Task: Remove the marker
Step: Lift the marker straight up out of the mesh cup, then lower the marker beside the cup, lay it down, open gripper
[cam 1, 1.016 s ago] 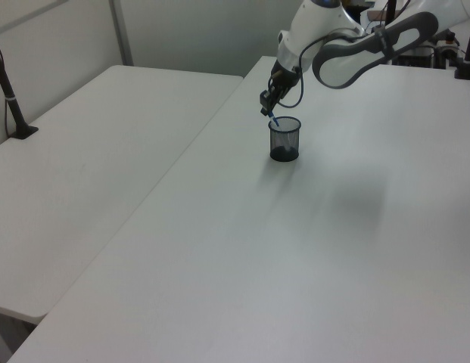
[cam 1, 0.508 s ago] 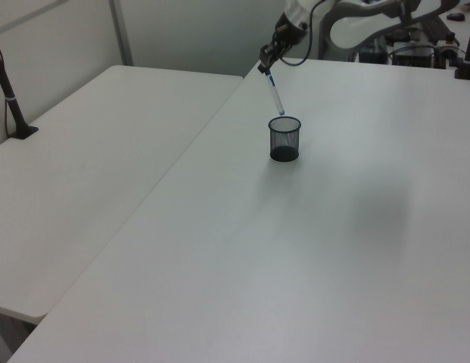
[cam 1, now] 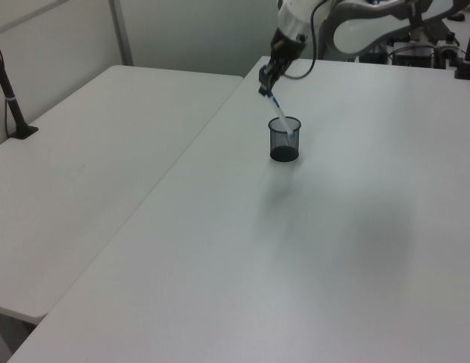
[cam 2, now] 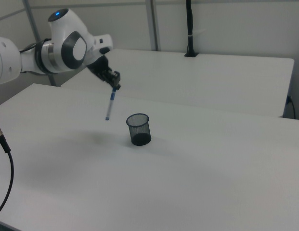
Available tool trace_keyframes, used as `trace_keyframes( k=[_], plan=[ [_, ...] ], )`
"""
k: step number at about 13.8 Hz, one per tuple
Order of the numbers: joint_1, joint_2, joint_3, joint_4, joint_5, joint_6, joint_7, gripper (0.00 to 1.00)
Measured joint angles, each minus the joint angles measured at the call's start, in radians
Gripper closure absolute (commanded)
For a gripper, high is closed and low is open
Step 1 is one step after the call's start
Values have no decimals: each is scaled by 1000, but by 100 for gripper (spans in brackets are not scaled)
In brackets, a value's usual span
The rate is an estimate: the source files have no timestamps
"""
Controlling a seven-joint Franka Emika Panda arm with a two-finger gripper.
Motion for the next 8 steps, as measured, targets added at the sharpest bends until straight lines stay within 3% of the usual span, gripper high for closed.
trace_keyframes(
  k=[7,8],
  plan=[
    [76,148,0,-14,0,-6,2,84],
    [80,159,0,-14,0,-6,9,77]
  ],
)
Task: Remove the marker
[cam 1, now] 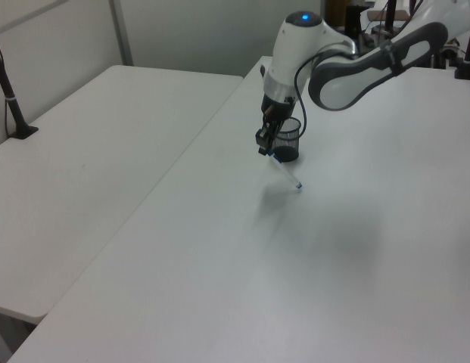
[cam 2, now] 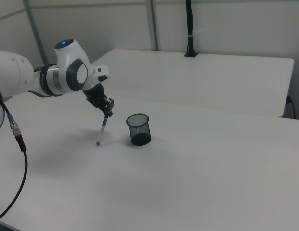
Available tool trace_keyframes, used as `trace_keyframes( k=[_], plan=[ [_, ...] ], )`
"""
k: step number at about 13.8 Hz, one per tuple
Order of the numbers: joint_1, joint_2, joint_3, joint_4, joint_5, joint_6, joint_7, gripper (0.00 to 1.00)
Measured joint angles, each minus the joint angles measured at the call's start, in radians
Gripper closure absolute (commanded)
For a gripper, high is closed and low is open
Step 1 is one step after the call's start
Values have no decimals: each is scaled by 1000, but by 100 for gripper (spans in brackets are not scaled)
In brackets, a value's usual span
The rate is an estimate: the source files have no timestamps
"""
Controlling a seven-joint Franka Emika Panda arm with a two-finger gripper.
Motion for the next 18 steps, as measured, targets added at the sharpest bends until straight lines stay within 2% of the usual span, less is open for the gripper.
trace_keyframes(
  k=[1,2,3,4,11,15,18],
  plan=[
    [4,9,0,1,0,0,15,69],
    [8,16,0,2,0,0,33,53],
    [9,22,0,2,0,0,53,33],
    [9,27,0,2,0,0,72,0],
    [27,8,0,40,-4,-41,115,0],
    [23,-136,-4,54,14,-320,66,0],
    [-7,-241,-8,43,102,-486,-65,0]
  ],
)
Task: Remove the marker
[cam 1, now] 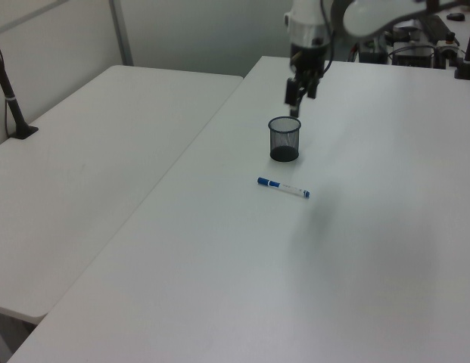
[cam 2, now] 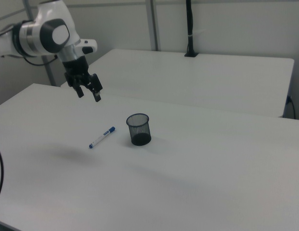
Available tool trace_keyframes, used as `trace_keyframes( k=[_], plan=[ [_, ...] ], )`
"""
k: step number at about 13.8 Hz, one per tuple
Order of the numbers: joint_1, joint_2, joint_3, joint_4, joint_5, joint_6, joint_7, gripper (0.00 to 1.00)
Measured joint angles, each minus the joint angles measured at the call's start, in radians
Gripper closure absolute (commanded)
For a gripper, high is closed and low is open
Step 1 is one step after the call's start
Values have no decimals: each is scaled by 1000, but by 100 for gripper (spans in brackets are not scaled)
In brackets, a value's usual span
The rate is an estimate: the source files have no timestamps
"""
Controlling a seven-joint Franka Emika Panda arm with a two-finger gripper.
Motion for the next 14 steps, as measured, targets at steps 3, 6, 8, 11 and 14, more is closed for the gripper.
trace_keyframes(
  k=[3,6,8,11,14],
  plan=[
    [-39,-90,-2,-35,43,-101,-110,0],
    [-70,-179,-2,-92,50,-136,-209,0],
    [-86,-229,-3,-125,51,-174,-272,0],
    [-87,-261,-2,-148,51,-209,-300,0],
    [-87,-261,-2,-152,51,-209,-304,0]
  ],
)
